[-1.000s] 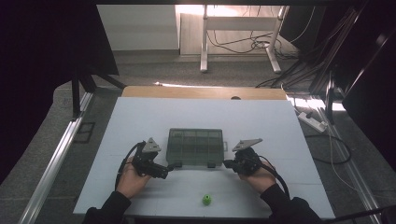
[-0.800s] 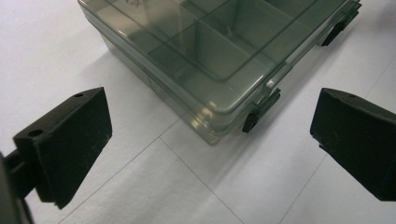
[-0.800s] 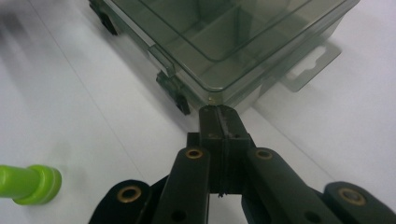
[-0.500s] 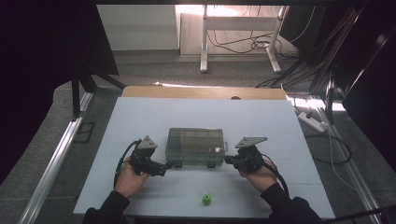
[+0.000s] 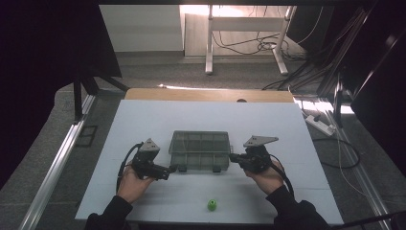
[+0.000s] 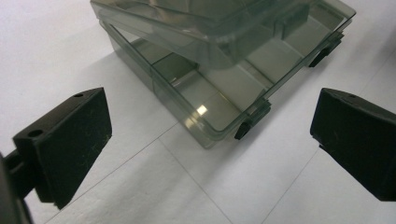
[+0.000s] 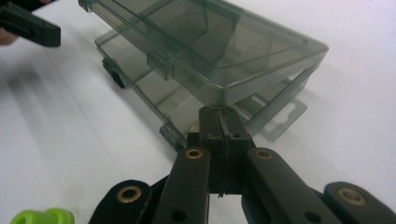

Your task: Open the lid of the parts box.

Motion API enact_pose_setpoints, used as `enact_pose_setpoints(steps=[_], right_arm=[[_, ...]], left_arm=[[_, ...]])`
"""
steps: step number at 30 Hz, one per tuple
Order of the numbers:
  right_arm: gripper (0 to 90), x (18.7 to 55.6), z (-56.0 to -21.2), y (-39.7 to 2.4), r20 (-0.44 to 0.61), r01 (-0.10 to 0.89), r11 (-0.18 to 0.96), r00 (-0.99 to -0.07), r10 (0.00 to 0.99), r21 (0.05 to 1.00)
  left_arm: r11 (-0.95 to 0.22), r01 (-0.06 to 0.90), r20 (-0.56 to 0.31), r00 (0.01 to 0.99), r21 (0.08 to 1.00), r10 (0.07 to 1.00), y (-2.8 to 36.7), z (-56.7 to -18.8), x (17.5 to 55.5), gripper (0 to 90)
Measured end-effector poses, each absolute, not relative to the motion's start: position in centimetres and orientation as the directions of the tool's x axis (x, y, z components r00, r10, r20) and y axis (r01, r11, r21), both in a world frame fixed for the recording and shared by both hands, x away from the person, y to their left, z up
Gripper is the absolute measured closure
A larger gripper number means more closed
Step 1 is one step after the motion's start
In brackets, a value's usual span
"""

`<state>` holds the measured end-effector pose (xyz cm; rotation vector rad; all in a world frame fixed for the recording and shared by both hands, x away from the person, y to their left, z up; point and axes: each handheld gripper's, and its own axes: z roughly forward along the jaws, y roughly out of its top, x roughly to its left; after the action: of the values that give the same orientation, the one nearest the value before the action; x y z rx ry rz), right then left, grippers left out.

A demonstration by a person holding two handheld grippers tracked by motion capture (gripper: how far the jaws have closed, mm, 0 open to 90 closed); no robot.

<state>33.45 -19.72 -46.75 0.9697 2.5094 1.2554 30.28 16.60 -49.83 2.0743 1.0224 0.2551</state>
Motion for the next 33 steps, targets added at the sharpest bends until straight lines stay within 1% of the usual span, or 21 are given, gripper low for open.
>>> enact_pose_setpoints(steps=[12, 20, 25, 26, 27, 28, 30, 32, 33], right_arm=[[89.3, 34.1, -45.8, -19.5, 0.145, 0.47, 0.404, -0.773, 0.618, 0.785], [89.4, 34.7, -45.2, -18.8, 0.136, 0.457, 0.397, -0.774, 0.619, 0.796], [89.4, 35.0, -44.9, -18.4, 0.13, 0.446, 0.395, -0.778, 0.615, 0.803], [89.4, 35.1, -44.8, -18.3, 0.128, 0.443, 0.394, -0.779, 0.613, 0.805], [89.4, 35.1, -44.8, -18.3, 0.128, 0.443, 0.394, -0.779, 0.613, 0.805], [89.3, 35.2, -44.7, -18.2, 0.13, 0.445, 0.392, -0.778, 0.615, 0.805], [89.3, 35.3, -44.7, -18.1, 0.125, 0.441, 0.396, -0.78, 0.614, 0.806], [89.4, 35.4, -44.7, -18.0, 0.127, 0.443, 0.391, -0.777, 0.617, 0.807], [89.4, 35.4, -44.7, -18.0, 0.127, 0.443, 0.391, -0.777, 0.617, 0.807]], left_arm=[[-0.369, 0.572, -0.164, 0.674, 0.732, 0.72, 16.2, -49.7, 30.4, 0.0], [-0.394, 0.555, -0.142, 0.691, 0.733, 0.709, 15.4, -49.5, 30.3, 0.0], [-0.395, 0.544, -0.148, 0.706, 0.74, 0.693, 14.9, -49.5, 30.3, 4.5], [-0.398, 0.534, -0.149, 0.716, 0.746, 0.682, 14.7, -49.4, 30.3, 9.7], [-0.398, 0.534, -0.149, 0.716, 0.746, 0.682, 14.7, -49.4, 30.3, 12.6], [-0.399, 0.526, -0.145, 0.721, 0.752, 0.678, 14.5, -49.4, 30.4, 12.6], [-0.388, 0.525, -0.162, 0.726, 0.758, 0.668, 14.2, -49.3, 30.6, 21.2], [-0.387, 0.528, -0.169, 0.729, 0.756, 0.663, 13.7, -49.3, 30.9, 33.9], [-0.387, 0.528, -0.169, 0.729, 0.756, 0.663, 13.7, -49.3, 30.9, 44.4]])
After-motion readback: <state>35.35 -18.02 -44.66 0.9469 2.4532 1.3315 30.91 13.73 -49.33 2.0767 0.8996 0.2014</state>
